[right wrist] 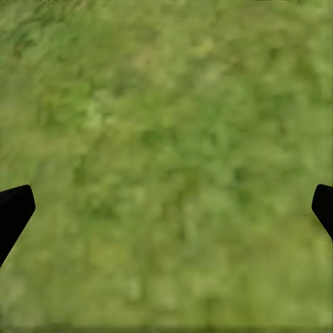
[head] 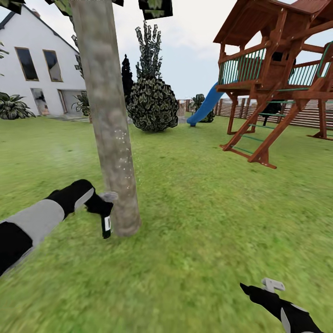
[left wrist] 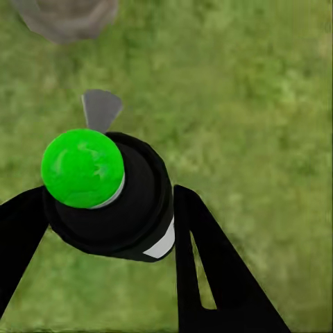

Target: In the garden, pick up the pesticide atomizer on the floor and spray pesticide onto both trees until each tree trunk is fully covered.

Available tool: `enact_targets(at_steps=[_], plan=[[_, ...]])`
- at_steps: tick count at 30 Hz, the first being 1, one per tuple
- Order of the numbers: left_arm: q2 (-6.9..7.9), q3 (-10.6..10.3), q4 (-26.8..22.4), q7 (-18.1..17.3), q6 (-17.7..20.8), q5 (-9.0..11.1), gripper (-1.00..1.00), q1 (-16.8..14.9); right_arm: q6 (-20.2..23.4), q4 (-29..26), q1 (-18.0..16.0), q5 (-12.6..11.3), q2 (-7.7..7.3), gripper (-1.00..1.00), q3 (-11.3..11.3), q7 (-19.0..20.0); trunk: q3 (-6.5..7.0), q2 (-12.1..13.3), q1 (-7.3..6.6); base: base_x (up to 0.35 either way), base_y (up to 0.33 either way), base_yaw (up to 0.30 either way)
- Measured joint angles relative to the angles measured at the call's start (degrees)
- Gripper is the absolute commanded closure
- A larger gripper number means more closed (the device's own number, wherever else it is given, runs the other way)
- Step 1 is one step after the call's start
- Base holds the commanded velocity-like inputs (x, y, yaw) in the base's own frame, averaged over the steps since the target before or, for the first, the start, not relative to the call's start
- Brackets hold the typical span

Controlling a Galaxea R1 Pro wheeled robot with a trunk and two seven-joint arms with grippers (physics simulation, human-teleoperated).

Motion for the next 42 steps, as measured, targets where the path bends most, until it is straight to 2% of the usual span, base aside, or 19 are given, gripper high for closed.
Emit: enact_targets(at_steps=[1,3,6,17,23,25,28,36,39,42], plan=[[-0.04,0.0,0.0,0.0,2.0,-2.9,1.0,-1.6,0.0,0.0,0.0,0.0,0.0,-1.0,0.0,0.0,0.0,0.0,0.0,0.0,0.0,0.0],[-0.18,0.1,-0.1,0.0,3.2,-5.2,1.0,-2.5,0.0,0.0,0.0,0.0,0.0,-1.0,0.0,0.0,-0.01,0.0,0.0,0.0,0.0,0.0],[-0.27,0.1,-0.1,0.0,3.8,-6.3,1.0,-4.4,0.0,0.0,0.0,0.0,0.0,-1.0,0.0,0.0,-0.01,0.0,0.0,0.0,0.0,0.0],[-0.36,0.1,-0.1,-0.1,4.0,-6.3,1.0,-8.4,0.0,0.0,0.0,0.0,0.0,-1.0,0.0,0.0,-0.01,0.0,0.01,0.0,0.0,0.0],[-0.5,0.0,-0.1,-0.1,4.0,-6.3,1.0,-8.7,0.0,0.0,0.0,0.0,0.0,-1.0,0.0,0.0,-0.02,0.0,0.01,0.0,0.0,0.0],[-1.19,0.0,0.0,0.0,4.0,-6.1,1.0,-8.7,0.0,0.0,0.0,0.0,0.0,-1.0,0.0,0.0,-0.02,0.0,0.01,0.0,0.0,0.0],[-1.38,-0.1,0.1,0.0,4.0,-6.2,1.0,-8.7,0.0,0.0,0.0,0.0,0.0,-1.0,0.0,0.0,-0.02,0.0,0.01,0.0,0.0,0.0],[-1.31,-0.5,1.4,0.2,3.8,-6.3,1.0,-8.4,0.0,0.0,0.0,0.1,0.08,-1.0,0.1,0.0,-0.12,0.0,0.01,0.0,-0.185,0.115],[-2.16,-0.4,4.5,1.0,3.6,-6.3,1.0,-8.3,0.0,0.0,0.0,0.1,0.09,-1.0,0.1,0.0,-0.12,0.0,0.01,0.0,-0.021,0.009],[-4.48,-0.3,5.5,5.4,2.8,-6.1,1.0,-8.2,0.0,0.0,0.0,0.1,0.09,-1.0,0.1,0.0,-0.12,0.0,0.01,0.0,-0.004,0.002]])
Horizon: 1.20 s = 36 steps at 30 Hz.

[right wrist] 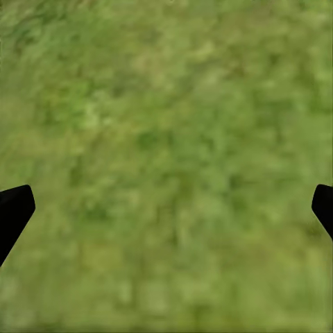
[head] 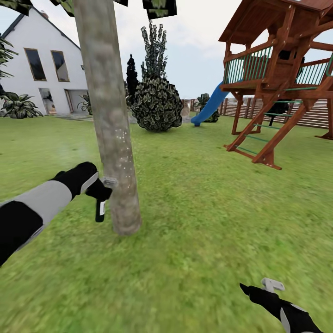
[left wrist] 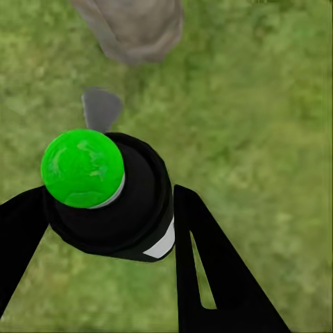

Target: In the garden, pick up the pesticide atomizer on the floor and spray pesticide onto both trees until each tree trunk is fully covered.

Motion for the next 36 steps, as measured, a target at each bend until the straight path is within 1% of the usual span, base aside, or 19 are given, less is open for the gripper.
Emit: enact_targets(at_steps=[1,2,4,6,11,12,13,16,20,24,28,33,36], plan=[[-0.48,0.0,0.1,0.7,-0.3,-0.1,1.0,0.0,0.0,0.0,0.0,0.0,0.0,-1.0,0.0,0.0,0.0,0.0,0.0,0.0,-0.001,0.001],[-0.89,0.1,0.2,1.3,-1.4,0.0,1.0,0.0,0.0,0.0,0.0,0.0,0.0,-1.0,0.0,0.0,0.0,0.0,0.0,0.0,0.0,0.0],[-1.22,0.0,0.6,1.8,-3.5,0.0,1.0,0.0,0.0,0.0,0.0,0.0,0.0,-1.0,0.0,0.0,0.0,0.0,0.0,0.0,0.0,0.0],[-1.3,0.1,1.4,2.0,-4.4,0.1,1.0,0.0,0.0,0.0,0.0,0.0,0.0,-1.0,0.0,0.0,0.0,0.0,0.0,0.0,0.0,0.0],[-1.33,0.1,1.7,2.0,-4.7,0.1,1.0,0.0,0.0,0.0,0.0,0.1,0.0,-1.0,0.0,0.0,0.0,0.0,0.0,0.0,0.0,0.0],[-1.34,0.2,1.7,2.0,-5.7,0.2,1.0,0.0,0.0,0.0,0.0,0.1,0.05,-1.0,0.1,0.0,0.0,0.0,0.0,0.0,0.0,0.0],[-1.32,0.2,1.7,2.0,-7.8,0.3,1.0,0.2,0.0,0.0,0.0,0.2,0.07,-1.0,0.1,0.0,0.0,0.0,0.0,0.0,0.0,0.0],[-1.3,0.1,1.7,2.0,-10.2,0.4,1.0,1.7,0.0,0.0,0.0,0.2,0.08,-1.0,0.1,0.1,-0.02,0.0,0.0,0.0,0.0,0.064],[-1.25,0.1,1.8,1.9,-10.6,0.5,1.0,2.4,0.0,0.0,0.0,0.2,0.08,-1.0,0.1,0.1,-0.23,0.0,0.0,0.0,0.0,0.187],[-1.3,0.1,1.7,1.8,-10.6,0.5,1.0,3.5,0.0,0.0,0.0,0.2,0.06,-1.0,0.1,0.0,-0.35,0.0,0.0,0.013,0.0,0.056],[-1.33,0.1,1.7,1.8,-10.5,0.6,1.0,4.0,0.0,0.0,0.0,0.2,0.01,-1.0,0.1,0.0,-0.36,0.0,0.0,0.214,0.0,0.004],[-1.33,0.1,1.7,1.8,-10.5,0.6,1.0,4.8,0.0,0.0,0.0,0.2,0.0,-1.0,0.1,0.1,-0.36,0.0,0.0,0.066,0.0,0.0],[-1.33,0.1,1.7,1.8,-10.5,0.6,1.0,4.8,0.0,0.0,0.0,0.2,0.0,-1.0,0.1,0.0,-0.36,0.0,0.0,0.262,0.0,0.0]])
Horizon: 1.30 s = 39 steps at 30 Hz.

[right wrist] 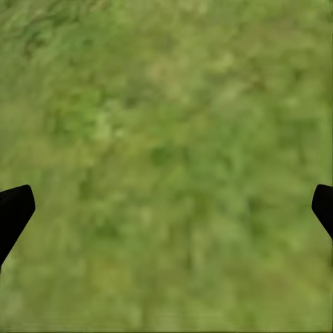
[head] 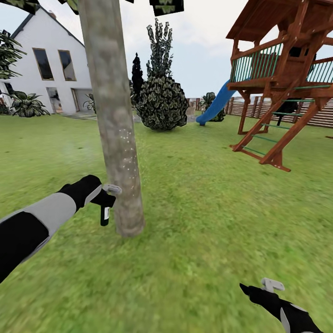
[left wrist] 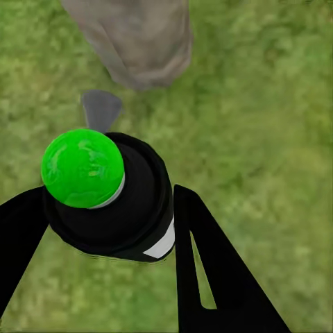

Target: In the garden, pick up the pesticide atomizer on the floor and spray pesticide onto both trees until each tree trunk is fully covered.

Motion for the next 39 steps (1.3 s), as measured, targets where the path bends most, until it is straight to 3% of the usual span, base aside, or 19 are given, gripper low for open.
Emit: enact_targets(at_steps=[7,16,39], plan=[[0.0,0.0,0.1,0.0,0.0,0.0,1.0,0.2,0.0,0.0,0.0,0.0,0.0,-1.0,0.0,0.0,0.0,0.0,0.0,0.08,0.0,0.0],[0.01,0.0,0.1,0.0,0.0,0.0,1.0,4.2,0.0,0.0,0.0,0.0,0.0,-1.0,0.0,0.0,0.0,0.0,0.0,0.147,0.0,0.0],[0.34,0.1,2.5,0.0,-0.1,-0.2,1.0,4.3,0.0,0.0,0.0,0.0,0.0,-1.0,0.0,0.0,0.0,0.0,0.0,0.034,0.069,-0.002]])
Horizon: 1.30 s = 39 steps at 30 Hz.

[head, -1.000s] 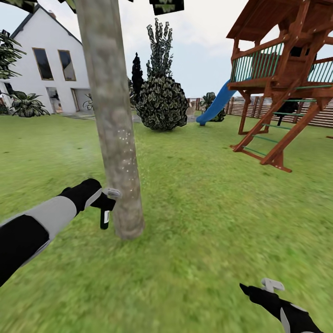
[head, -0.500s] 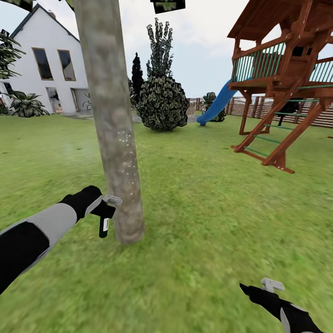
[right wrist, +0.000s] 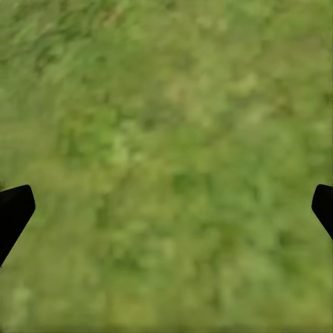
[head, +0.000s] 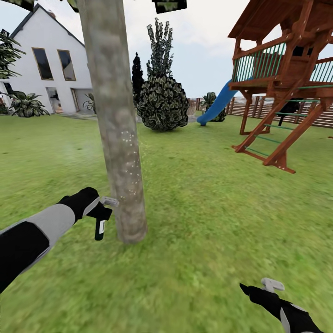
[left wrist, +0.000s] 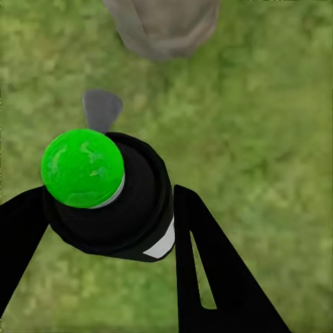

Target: In the garden, pick up the pesticide atomizer on the floor and spray pesticide onto both trees until each tree trunk is fully covered.

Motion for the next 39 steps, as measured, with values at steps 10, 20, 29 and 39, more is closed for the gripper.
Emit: enact_targets(at_steps=[10,20,29,39], plan=[[0.18,0.0,0.0,0.0,0.0,0.0,1.0,0.0,0.0,0.0,0.0,0.0,0.0,-1.0,0.0,0.0,0.0,0.0,0.0,0.0,0.159,-0.223],[0.18,0.0,0.0,0.0,0.0,-0.1,1.0,0.0,0.0,0.0,0.0,0.0,0.0,-1.0,0.0,0.0,0.0,0.0,0.0,-0.052,0.205,-0.009],[0.19,0.0,0.0,0.0,0.0,-0.1,1.0,0.0,0.0,0.0,0.0,0.0,0.0,-1.0,0.0,0.0,0.0,0.0,0.0,-0.17,0.14,-0.174],[0.19,0.0,0.0,0.1,0.2,-0.1,1.0,0.0,0.0,0.0,0.0,0.0,0.0,-1.0,0.0,0.0,0.0,0.0,0.0,-0.142,0.243,-0.053]])
